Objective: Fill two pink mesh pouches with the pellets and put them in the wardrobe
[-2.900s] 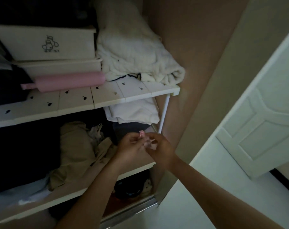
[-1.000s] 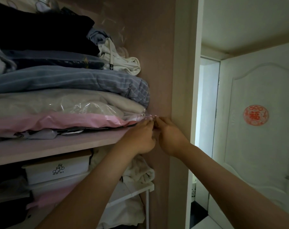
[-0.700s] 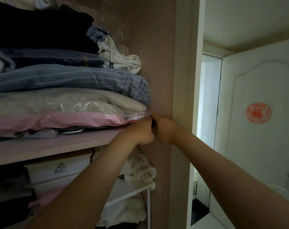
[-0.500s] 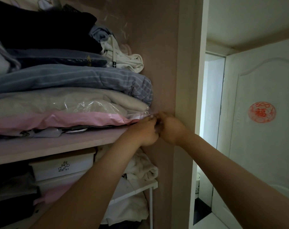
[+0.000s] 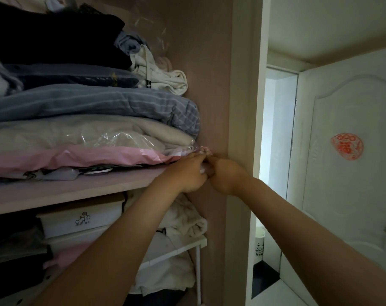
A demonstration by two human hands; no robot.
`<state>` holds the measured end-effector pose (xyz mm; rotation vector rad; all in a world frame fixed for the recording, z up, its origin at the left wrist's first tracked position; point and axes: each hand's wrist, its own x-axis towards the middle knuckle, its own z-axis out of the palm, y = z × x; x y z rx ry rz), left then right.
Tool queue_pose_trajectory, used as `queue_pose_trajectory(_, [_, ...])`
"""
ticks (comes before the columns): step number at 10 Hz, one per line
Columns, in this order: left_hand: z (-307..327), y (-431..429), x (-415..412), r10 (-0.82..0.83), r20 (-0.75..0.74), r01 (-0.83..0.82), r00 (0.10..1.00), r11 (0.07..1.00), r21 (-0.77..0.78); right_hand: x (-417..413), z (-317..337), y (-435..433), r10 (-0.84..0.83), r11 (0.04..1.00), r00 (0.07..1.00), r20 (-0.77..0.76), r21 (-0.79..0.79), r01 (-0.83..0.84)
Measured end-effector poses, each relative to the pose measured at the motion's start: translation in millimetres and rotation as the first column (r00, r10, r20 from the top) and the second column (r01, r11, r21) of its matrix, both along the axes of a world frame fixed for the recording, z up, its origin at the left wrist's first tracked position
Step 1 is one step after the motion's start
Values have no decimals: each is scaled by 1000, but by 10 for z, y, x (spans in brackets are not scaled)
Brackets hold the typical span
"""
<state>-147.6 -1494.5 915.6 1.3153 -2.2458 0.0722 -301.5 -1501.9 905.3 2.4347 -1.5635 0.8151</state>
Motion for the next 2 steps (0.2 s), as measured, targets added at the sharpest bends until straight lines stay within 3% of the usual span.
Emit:
queue_pose_trajectory(1, [19, 348, 55, -55, -71, 52, 996, 997, -49, -66, 4, 248, 58, 997, 995, 83, -58, -53])
queue_pose_trajectory(2, [52, 807, 191, -161, -306, 142, 938, 986, -84, -205, 118, 654, 129, 971, 968, 213, -226, -79])
